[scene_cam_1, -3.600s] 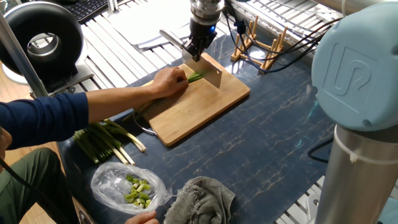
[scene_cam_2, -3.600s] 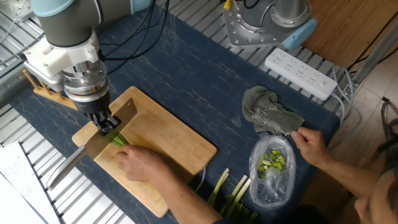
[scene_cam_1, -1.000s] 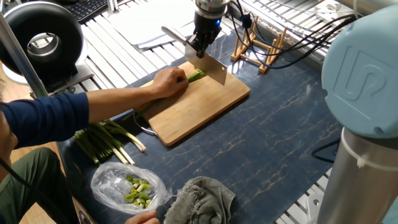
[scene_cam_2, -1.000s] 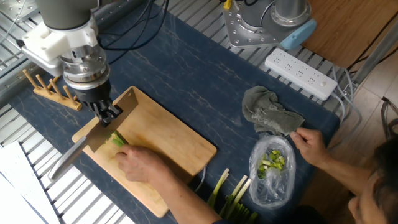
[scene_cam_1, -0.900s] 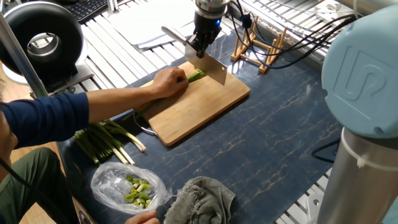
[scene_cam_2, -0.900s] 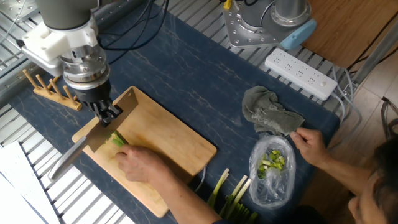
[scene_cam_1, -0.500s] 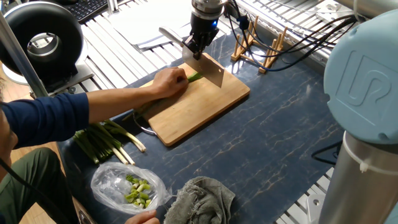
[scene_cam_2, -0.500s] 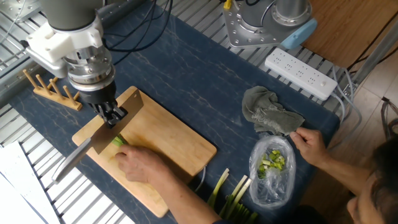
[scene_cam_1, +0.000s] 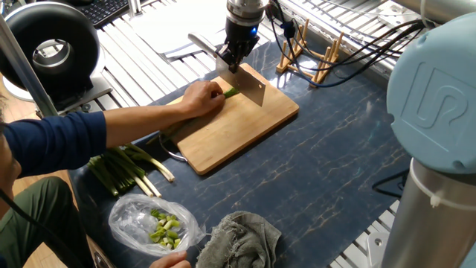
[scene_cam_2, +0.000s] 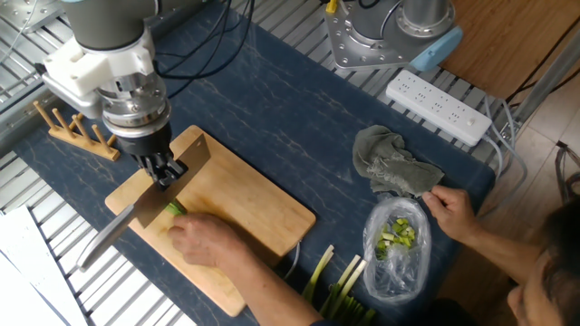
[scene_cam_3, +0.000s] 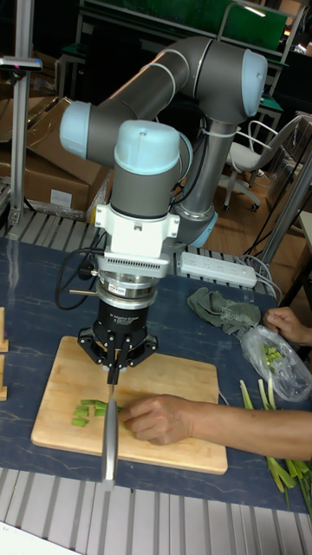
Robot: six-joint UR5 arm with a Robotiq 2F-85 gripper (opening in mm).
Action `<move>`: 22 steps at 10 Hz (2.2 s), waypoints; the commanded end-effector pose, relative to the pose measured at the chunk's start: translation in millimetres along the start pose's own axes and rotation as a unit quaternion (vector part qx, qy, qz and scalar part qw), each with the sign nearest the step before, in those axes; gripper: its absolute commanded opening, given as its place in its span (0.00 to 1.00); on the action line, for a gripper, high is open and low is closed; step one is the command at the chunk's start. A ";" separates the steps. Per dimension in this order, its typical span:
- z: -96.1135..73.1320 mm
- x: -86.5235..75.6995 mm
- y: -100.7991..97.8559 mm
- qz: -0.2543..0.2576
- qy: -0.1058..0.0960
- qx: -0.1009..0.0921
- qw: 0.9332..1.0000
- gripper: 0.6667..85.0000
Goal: Chop the scallions
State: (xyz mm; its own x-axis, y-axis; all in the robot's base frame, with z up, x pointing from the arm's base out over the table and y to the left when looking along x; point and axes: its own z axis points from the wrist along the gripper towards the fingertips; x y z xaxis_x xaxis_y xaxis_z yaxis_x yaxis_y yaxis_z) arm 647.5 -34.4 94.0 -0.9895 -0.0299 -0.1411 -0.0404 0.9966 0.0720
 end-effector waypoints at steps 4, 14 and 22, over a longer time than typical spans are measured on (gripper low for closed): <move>11.8 -4.8 -3.1 -0.002 -0.015 -0.002 1.000 0.01; 17.2 -6.0 0.5 0.000 -0.020 -0.004 1.000 0.01; 26.8 -8.3 -4.5 -0.004 -0.029 0.001 1.000 0.01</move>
State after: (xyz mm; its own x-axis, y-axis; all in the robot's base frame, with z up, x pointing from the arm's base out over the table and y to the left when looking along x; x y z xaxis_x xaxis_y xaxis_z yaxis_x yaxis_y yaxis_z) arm 658.7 -35.0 69.1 -0.9811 -0.0387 -0.1893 -0.0511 0.9968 0.0610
